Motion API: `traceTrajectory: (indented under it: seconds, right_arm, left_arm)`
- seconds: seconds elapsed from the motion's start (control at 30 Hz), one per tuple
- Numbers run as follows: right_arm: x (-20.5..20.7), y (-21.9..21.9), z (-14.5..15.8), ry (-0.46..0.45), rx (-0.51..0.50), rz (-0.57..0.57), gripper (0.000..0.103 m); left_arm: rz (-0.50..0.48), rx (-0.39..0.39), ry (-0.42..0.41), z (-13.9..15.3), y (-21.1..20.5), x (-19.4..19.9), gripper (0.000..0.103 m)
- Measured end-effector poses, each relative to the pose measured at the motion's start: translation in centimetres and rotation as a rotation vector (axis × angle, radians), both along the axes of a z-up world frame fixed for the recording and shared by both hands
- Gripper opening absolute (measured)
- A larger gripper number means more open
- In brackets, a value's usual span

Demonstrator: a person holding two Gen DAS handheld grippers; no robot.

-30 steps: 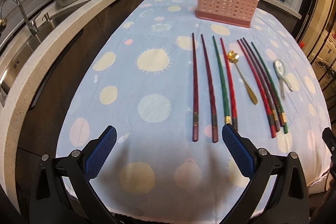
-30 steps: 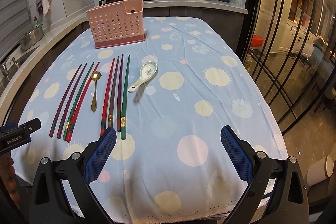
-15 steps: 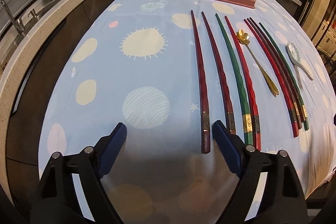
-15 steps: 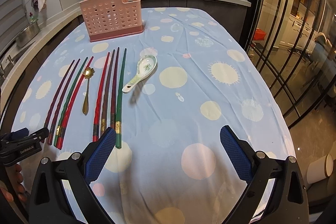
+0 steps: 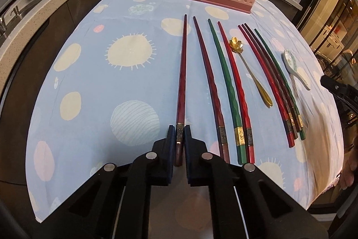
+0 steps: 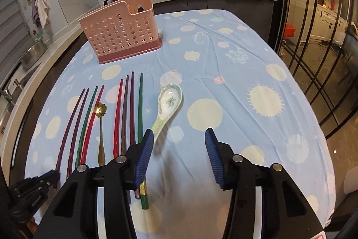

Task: Organize utensils
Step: 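Grasp a dark red chopstick with the left tool while the right tool grasps the white ceramic spoon, then carry the chopstick and spoon over the pink holder while both tools open to drop them in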

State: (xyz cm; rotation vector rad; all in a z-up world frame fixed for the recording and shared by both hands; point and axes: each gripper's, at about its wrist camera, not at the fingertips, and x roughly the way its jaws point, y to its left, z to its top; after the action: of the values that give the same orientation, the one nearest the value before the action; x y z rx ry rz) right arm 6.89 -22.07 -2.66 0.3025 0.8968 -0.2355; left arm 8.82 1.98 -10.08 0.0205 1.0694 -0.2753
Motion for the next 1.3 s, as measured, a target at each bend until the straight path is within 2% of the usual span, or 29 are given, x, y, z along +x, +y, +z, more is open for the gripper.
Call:
traceTrajectory:
  seconds: [0.07,0.23,0.33,0.7,0.9,1.0,1.3]
  right_arm:
    - [1.3,0.1,-0.8,0.017,0.036,0.010,0.027]
    - [3.3,0.5,-2.6,0.047,0.083,0.018,0.013]
    - [3.8,0.8,-3.4,0.061,0.093,0.022,0.009]
    - [3.9,0.9,-4.2,0.060,0.114,0.012,0.009]
    - [3.8,1.8,-4.7,0.059,0.105,0.030,0.014]
    - [3.5,2.1,-4.7,0.053,0.079,0.038,0.013]
    - [1.5,1.4,-4.1,0.041,0.096,0.034,0.008]
  left_arm:
    - [0.000,-0.001,0.000,0.0,0.0,0.0,0.008]
    - [-0.005,-0.005,0.003,0.0,0.2,0.0,0.008]
    - [-0.008,-0.009,0.003,0.0,0.3,0.0,0.008]
    - [-0.008,-0.042,0.006,-0.1,0.8,0.0,0.008]
    - [-0.005,-0.065,0.010,-0.2,1.0,0.1,0.008]
    - [-0.006,-0.071,0.010,-0.2,1.0,0.1,0.008]
    - [-0.007,-0.103,0.026,0.0,1.4,-0.1,0.007]
